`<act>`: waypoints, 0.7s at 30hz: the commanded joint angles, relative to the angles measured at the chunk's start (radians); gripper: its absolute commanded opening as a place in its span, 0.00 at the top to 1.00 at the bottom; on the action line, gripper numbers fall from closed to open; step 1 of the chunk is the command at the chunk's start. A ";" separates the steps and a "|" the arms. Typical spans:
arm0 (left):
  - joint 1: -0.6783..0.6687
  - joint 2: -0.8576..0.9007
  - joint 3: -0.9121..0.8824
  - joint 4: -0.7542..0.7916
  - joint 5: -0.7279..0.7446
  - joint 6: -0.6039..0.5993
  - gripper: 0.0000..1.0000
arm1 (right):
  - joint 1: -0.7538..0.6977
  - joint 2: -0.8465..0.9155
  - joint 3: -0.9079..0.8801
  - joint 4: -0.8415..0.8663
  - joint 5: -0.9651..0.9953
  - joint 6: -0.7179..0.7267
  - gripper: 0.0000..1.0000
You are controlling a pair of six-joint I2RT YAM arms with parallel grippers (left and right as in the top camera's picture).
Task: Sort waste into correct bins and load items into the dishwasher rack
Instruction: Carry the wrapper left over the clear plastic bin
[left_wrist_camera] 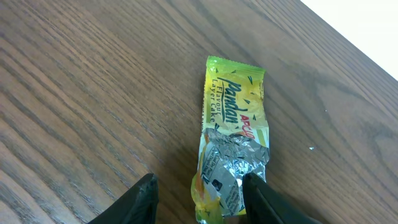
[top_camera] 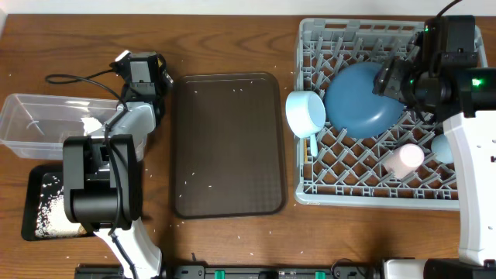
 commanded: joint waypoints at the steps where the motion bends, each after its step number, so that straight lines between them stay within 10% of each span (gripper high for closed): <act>1: 0.000 0.012 -0.003 -0.010 0.021 -0.002 0.54 | 0.003 -0.018 0.002 -0.003 0.002 0.005 0.23; 21: -0.005 -0.130 0.015 -0.079 0.021 0.165 0.49 | 0.003 -0.014 0.002 0.001 0.002 0.005 0.23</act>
